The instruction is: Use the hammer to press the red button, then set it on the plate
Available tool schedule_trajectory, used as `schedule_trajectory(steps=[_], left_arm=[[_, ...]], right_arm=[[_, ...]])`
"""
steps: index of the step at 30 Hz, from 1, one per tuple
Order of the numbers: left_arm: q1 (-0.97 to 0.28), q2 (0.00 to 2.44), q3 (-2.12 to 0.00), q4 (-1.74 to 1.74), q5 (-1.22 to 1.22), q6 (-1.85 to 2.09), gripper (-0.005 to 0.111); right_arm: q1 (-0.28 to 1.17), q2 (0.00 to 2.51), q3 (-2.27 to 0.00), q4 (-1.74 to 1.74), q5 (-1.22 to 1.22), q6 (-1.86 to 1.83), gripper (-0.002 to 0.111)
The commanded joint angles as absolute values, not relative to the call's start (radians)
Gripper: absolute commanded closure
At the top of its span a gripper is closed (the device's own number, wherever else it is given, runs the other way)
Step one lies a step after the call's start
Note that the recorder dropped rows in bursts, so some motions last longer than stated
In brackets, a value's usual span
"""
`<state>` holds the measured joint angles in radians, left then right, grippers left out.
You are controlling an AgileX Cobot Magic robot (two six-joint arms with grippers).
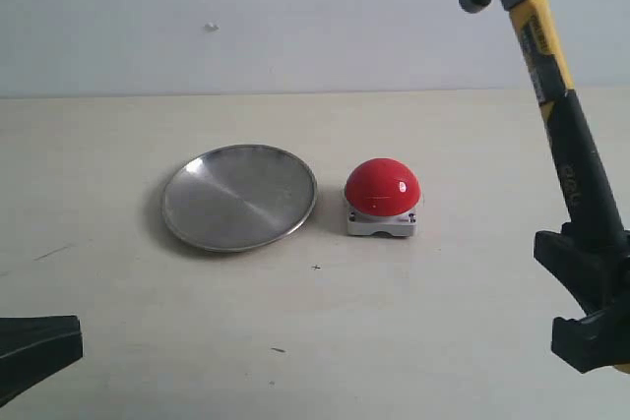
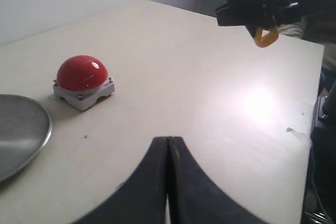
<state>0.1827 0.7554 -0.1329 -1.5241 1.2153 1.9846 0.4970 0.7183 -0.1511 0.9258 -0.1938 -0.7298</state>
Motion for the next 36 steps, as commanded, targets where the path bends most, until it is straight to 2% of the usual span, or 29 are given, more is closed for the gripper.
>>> schedule_trajectory(steps=[1, 10, 14, 20, 25, 30, 33, 36], left_arm=[[0.178, 0.752, -0.129, -1.66, 1.219, 2.098, 0.107], [0.178, 0.752, -0.139, -1.744, 1.221, 2.096, 0.107], [0.178, 0.752, -0.139, -1.721, 1.221, 2.096, 0.107], [0.178, 0.752, -0.139, -1.652, 1.221, 2.096, 0.107], [0.178, 0.752, -0.139, -1.648, 1.221, 2.096, 0.107], [0.178, 0.752, -0.139, -1.648, 1.221, 2.096, 0.107], [0.178, 0.752, -0.139, -1.648, 1.221, 2.096, 0.107], [0.178, 0.752, -0.139, -1.648, 1.221, 2.096, 0.107]], right_arm=[[0.492, 0.617, -0.156, 0.927, -0.207, -0.739, 0.108], [0.492, 0.625, -0.189, 0.951, -0.073, -0.739, 0.108], [0.492, 0.67, -0.262, 0.951, -0.073, -0.748, 0.108], [0.492, 0.767, -0.396, 0.981, -0.12, -0.951, 0.108], [0.492, 0.843, -0.427, 1.197, -0.305, -1.249, 0.108], [0.492, 0.918, -0.474, 1.701, -0.603, -1.714, 0.108], [0.495, 0.969, -0.53, 1.744, -0.755, -1.865, 0.108], [0.495, 0.987, -0.548, 1.744, -0.767, -1.867, 0.108]])
